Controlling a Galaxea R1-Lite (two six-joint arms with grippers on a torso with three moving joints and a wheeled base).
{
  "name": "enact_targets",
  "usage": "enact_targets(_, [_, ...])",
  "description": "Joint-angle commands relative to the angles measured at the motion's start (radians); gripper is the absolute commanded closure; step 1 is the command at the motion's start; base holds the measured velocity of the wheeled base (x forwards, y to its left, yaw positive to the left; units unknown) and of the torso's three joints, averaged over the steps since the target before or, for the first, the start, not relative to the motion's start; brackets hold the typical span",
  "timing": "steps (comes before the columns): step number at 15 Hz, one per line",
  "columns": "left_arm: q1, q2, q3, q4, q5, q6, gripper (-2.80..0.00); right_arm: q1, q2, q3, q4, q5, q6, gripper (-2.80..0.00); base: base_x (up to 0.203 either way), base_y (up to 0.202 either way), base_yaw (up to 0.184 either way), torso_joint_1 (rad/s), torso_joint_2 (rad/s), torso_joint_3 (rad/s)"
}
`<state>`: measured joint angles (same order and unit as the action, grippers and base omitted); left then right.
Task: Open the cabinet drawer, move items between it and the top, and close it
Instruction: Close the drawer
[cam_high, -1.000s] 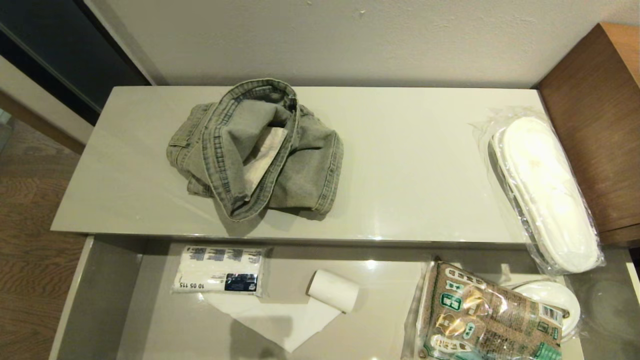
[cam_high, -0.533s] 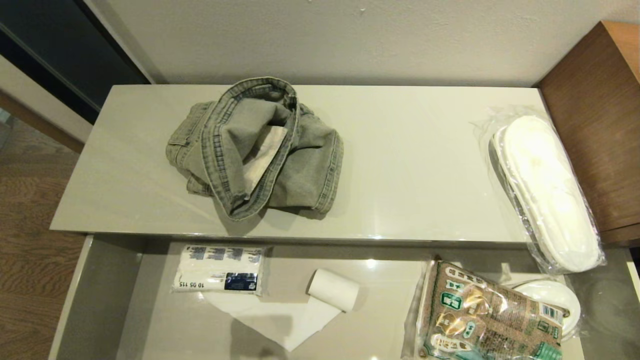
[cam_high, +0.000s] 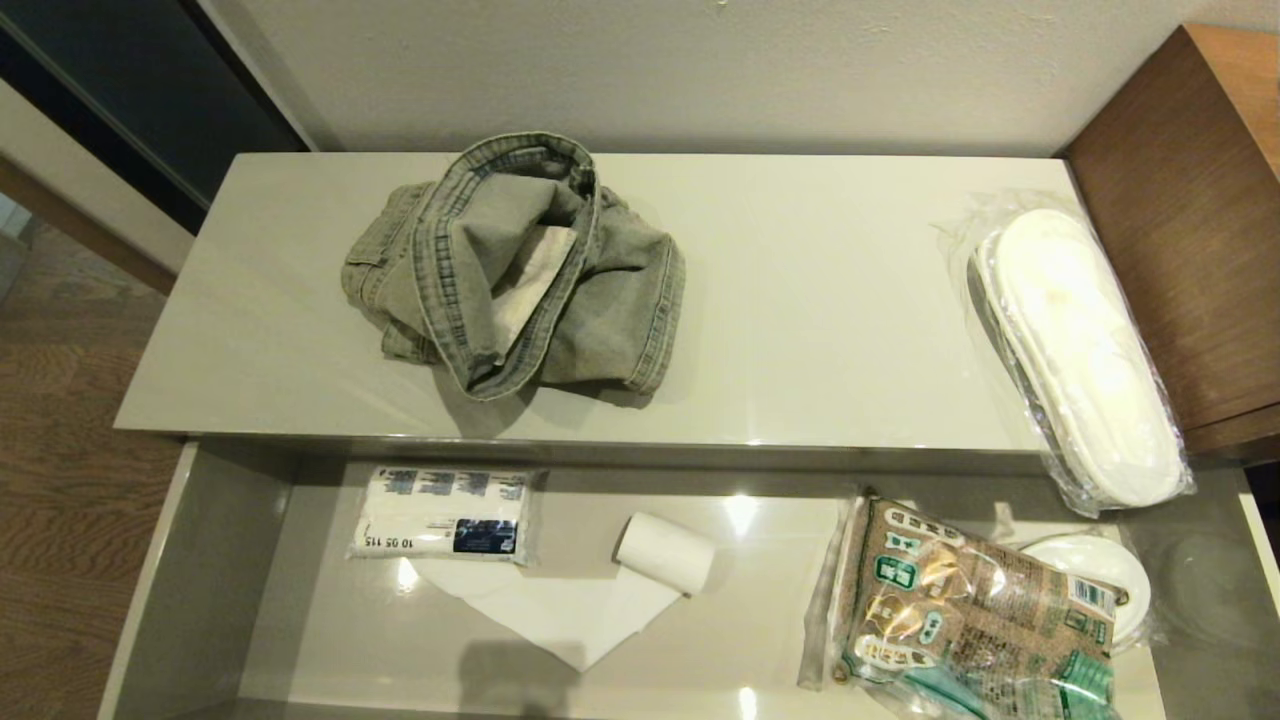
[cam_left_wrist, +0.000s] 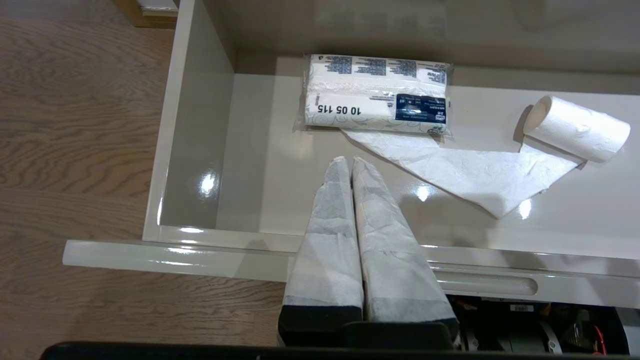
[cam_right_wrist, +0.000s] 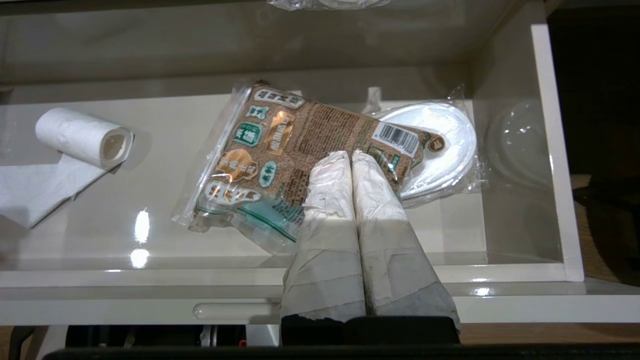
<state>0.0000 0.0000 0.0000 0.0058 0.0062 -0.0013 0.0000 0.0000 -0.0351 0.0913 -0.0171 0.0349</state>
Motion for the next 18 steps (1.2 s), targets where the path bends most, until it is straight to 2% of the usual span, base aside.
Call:
enact_targets(1, [0.000,0.000,0.002,0.000,0.000,0.000,0.00,0.000,-0.002,0.000,0.001,0.000,0.000,0.00,0.000,0.000,0.000,-0.017,-0.01,-0.032])
enact_targets(18, [0.002,0.000,0.002,0.000,0.000,0.000,0.00,0.000,-0.002,0.000,0.001,0.002,-0.001,0.00,0.000,0.000,0.000,0.000,0.00,0.000])
